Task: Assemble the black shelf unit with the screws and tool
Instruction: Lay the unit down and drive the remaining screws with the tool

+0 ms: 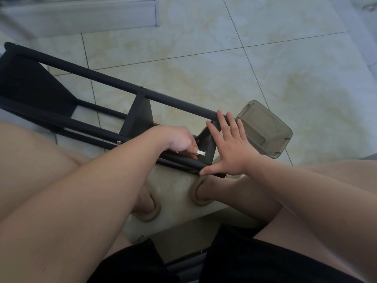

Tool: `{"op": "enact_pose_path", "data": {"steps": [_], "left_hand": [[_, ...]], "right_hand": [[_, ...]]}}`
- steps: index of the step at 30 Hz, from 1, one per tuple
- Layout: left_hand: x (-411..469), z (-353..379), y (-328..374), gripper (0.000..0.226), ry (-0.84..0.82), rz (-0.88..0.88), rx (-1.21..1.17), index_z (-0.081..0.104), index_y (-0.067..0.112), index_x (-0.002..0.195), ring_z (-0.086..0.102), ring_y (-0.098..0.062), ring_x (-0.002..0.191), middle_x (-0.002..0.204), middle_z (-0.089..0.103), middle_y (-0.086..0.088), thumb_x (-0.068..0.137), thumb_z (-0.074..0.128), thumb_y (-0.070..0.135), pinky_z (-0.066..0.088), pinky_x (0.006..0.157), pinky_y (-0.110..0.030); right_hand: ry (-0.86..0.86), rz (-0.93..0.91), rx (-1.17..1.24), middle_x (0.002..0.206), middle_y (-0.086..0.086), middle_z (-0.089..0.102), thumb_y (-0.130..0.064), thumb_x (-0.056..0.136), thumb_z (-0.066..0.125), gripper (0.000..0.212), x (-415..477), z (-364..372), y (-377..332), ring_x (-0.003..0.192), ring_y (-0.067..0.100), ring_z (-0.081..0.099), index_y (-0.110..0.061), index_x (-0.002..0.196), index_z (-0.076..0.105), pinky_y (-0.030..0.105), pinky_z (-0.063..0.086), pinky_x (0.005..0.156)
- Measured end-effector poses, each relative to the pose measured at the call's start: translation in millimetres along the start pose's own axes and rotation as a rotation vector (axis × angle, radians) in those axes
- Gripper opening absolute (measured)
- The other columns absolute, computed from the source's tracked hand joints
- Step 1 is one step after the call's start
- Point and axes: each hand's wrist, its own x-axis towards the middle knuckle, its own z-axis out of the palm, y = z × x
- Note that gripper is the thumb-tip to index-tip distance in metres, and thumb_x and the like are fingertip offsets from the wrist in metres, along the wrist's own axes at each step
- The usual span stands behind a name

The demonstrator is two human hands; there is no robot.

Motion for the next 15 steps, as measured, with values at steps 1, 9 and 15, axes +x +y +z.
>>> {"op": "enact_pose_path", "data": {"steps": [1,9,15], "left_hand": [[0,0,0,0.024,0.005,0.003,0.02,0.073,0.028,0.078,0.062,-0.002,0.072,0.073,0.072,0.019,0.098,0.062,0.021,0.042,0.073,-0.025],[0,2,0,0.007,-0.015,0.02,0.178,0.067,0.03,0.097,0.055,-0.015,0.094,0.083,0.057,0.02,0.098,0.062,0.025,0.041,0.091,-0.032],[-9,8,8,0.017,0.032,-0.008,0.251,0.073,0.014,0.102,0.063,-0.025,0.102,0.1,0.07,0.001,0.097,0.058,0.019,0.05,0.094,-0.037]], "right_hand": [[0.0,0.0,0.0,0.161,0.011,-0.037,-0.107,0.049,0.026,0.145,0,0,0,0.148,0.036,-0.033,-0.023,0.16,-0.014,0.051,-0.02,0.118],[0.005,-0.009,0.004,0.162,0.012,-0.035,-0.107,0.049,0.028,0.145,0,0,0,0.149,0.037,-0.031,-0.023,0.16,-0.013,0.052,-0.018,0.119],[-0.031,-0.013,0.039,0.161,0.011,-0.035,-0.109,0.042,0.023,0.15,1,-3,4,0.148,0.036,-0.032,-0.024,0.161,-0.01,0.052,-0.019,0.118]]}}
